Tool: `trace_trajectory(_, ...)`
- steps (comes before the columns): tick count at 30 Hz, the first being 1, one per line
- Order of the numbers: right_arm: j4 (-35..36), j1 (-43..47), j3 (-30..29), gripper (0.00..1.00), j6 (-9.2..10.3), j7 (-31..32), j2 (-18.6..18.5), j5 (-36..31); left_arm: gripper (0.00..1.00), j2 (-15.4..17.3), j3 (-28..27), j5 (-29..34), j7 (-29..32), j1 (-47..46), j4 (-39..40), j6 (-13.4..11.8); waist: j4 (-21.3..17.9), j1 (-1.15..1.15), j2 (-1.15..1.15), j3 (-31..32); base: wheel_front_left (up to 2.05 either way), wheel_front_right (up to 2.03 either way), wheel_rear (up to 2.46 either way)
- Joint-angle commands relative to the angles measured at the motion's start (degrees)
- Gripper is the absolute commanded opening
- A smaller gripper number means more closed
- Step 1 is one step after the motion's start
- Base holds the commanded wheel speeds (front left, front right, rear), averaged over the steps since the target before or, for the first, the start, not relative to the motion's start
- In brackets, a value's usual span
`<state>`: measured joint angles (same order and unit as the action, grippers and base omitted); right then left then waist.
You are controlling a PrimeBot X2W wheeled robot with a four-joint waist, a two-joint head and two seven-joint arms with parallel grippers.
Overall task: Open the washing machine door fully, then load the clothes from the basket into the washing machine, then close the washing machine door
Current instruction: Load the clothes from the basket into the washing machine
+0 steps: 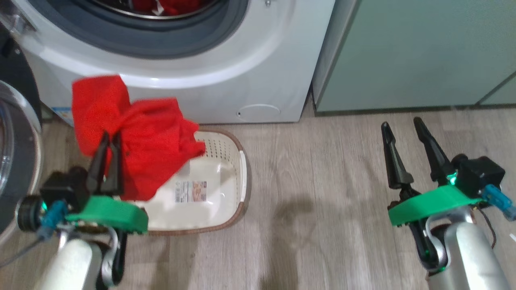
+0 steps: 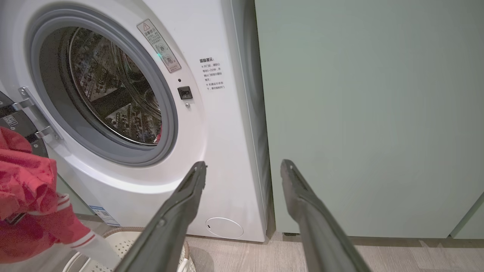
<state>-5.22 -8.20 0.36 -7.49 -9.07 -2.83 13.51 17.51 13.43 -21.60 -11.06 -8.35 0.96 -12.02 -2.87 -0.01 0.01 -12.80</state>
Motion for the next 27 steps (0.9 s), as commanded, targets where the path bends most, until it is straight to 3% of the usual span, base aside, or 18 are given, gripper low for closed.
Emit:
trace_trajectory(1, 1.8, 0.3, 1.2, 1.00, 0.00, 0.3, 0.0, 0.0, 0.00, 1.7, -1.7, 0.5, 0.3, -0.6, 2.6, -0.6, 0.2, 0.01, -0.01, 1.8, 0.00, 0.00, 0.00)
trace_trajectory(15, 4.4, 6.2, -0.8, 1.00, 0.00, 3.0, 0.0, -0.4, 0.00, 1.0, -0.5, -0.3, 0.3, 5.3, 2.7, -1.8, 1.3, 0.01, -0.01, 8.6, 0.00, 0.00, 0.00)
trace_trajectory(27, 6.4, 7.5, -1.3, 1.00, 0.00, 4.2, 0.0, -0.5, 0.00, 1.2, -0.4, -0.7, 0.1, 5.8, 2.6, -2.1, 1.6, 0.01, -0.01, 9.3, 0.00, 0.00, 0.00)
